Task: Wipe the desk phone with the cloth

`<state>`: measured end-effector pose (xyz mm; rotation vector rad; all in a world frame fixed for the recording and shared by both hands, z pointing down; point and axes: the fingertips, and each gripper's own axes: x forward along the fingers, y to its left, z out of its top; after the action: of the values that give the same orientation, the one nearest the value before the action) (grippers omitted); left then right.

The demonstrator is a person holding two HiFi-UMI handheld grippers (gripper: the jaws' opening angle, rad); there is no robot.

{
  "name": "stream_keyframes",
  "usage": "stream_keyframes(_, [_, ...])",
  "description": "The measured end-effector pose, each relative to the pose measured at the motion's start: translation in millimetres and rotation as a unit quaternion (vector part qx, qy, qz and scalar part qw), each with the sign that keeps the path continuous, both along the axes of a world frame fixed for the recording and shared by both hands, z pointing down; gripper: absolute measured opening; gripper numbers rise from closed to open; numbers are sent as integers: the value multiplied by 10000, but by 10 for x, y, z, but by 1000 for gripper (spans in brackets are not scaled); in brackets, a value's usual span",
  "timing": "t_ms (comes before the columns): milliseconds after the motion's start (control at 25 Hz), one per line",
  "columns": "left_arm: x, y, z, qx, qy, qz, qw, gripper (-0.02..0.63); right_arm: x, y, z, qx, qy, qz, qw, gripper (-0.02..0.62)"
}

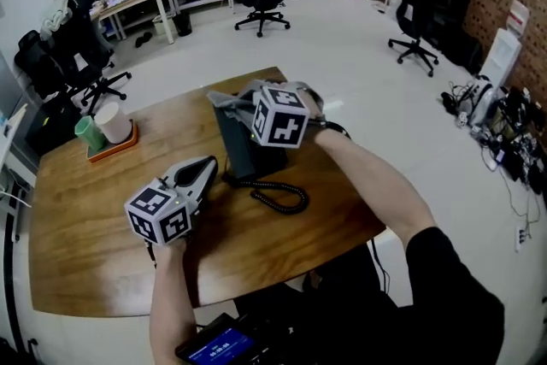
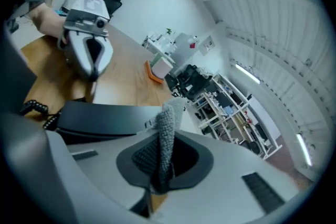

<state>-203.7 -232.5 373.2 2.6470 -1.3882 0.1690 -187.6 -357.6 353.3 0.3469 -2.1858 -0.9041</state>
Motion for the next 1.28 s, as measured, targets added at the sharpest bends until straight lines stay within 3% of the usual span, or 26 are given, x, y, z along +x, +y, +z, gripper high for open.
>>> stream_keyframes(200, [-15, 2, 5, -14, -1, -11, 10000, -8, 280, 696, 319, -157, 755, -792, 9939, 25])
stream_keyframes(360, [-19, 1, 10, -13, 8, -11, 10000, -8, 578, 1198, 575, -503, 1542, -1495, 9754, 25])
stream_keyframes(440, [-18, 1, 6, -13, 14, -14, 10000, -8, 601, 1178, 467, -616, 1398, -1548, 9761, 25])
stream_keyframes(600, [-32, -1, 10, -8, 27, -20, 10000, -8, 351, 472, -155, -348, -72, -614, 9975, 25])
stream_keyframes(680, [-30, -1, 15, -9, 43, -26, 10000, -8, 258, 94, -352, -163, -566, -87, 9982, 25])
stream_keyframes(800, [-24, 5, 22, -16, 50, -22, 10000, -8, 133, -269, -413, -24, -867, 393, 9955, 25])
stream_keyframes(1040, [-17, 13, 11, 6, 53, -25, 10000, -8, -162, -206, -195, -2, -454, 122, 9989, 25])
stream_keyframes(1280, [-17, 3, -3, 16, 19, -12, 10000, -8, 119, 421, 161, 54, 467, -706, 9964, 25])
